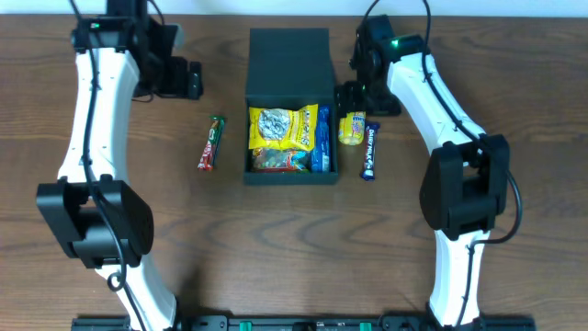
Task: Pack container
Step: 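Grasp the yellow Mentos bottle with the right gripper and lift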
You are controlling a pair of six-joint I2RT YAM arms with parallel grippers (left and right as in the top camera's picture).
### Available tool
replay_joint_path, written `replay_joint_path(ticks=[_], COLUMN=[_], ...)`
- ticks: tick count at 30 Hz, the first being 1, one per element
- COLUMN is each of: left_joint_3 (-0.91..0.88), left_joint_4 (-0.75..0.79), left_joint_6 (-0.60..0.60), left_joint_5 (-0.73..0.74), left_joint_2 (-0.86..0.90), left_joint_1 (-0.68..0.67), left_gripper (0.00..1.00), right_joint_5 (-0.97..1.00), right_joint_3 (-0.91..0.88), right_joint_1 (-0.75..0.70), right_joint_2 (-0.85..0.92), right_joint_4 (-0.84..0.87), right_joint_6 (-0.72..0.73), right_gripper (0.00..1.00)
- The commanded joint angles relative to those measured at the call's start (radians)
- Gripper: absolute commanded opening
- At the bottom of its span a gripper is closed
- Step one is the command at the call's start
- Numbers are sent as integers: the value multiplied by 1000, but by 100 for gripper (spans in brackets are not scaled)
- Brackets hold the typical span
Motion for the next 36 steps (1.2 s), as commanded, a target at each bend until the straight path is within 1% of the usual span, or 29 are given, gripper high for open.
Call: replay_joint_path(ticks=[1,2,3,7,10,13,16,19,22,25,26,28,32,34,36], left_joint_3=[-35,-50,-68,-95,-101,-101,-101,-101,-101,-122,-141,-184,-259,-280,-282], left_joint_4=[10,18,23,23,24,29,30,29,29,45,56,71,92,105,116], left_joint_6=[54,53,53,53,53,53,53,53,53,54,53,54,54,53,51], left_joint_5=[-37,-41,-40,-32,-32,-32,-29,-29,-29,-29,-29,-29,-34,-34,-33], left_joint_2=[16,16,16,16,16,16,16,16,16,17,17,17,17,17,17], left_joint_1=[-16,-18,-19,-19,-19,-19,-19,-19,-19,-19,-19,-19,-16,-8,10], left_gripper=[95,95,95,95,95,95,95,95,95,95,95,95,95,95,95], right_joint_5=[-11,-10,-10,-12,-13,-12,-12,-12,-12,-12,-12,-12,-24,-90,-203], right_joint_3=[-28,-39,-56,-118,-150,-169,-169,-169,-163,-127,-97,-24,214,338,427], right_joint_1=[10,11,11,10,11,11,10,10,6,-3,-9,-18,-25,-11,18], right_joint_2=[-1,0,0,0,0,0,8,13,12,12,11,10,10,10,10], right_joint_4=[15,21,32,92,131,158,175,179,180,174,160,124,5,-63,-149], right_joint_6=[55,69,82,87,87,87,82,61,23,-43,-67,-113,-266,-410,-600], right_gripper=[86,83,78,73,72,66,55,48,43,33,31,28,27,24,25])
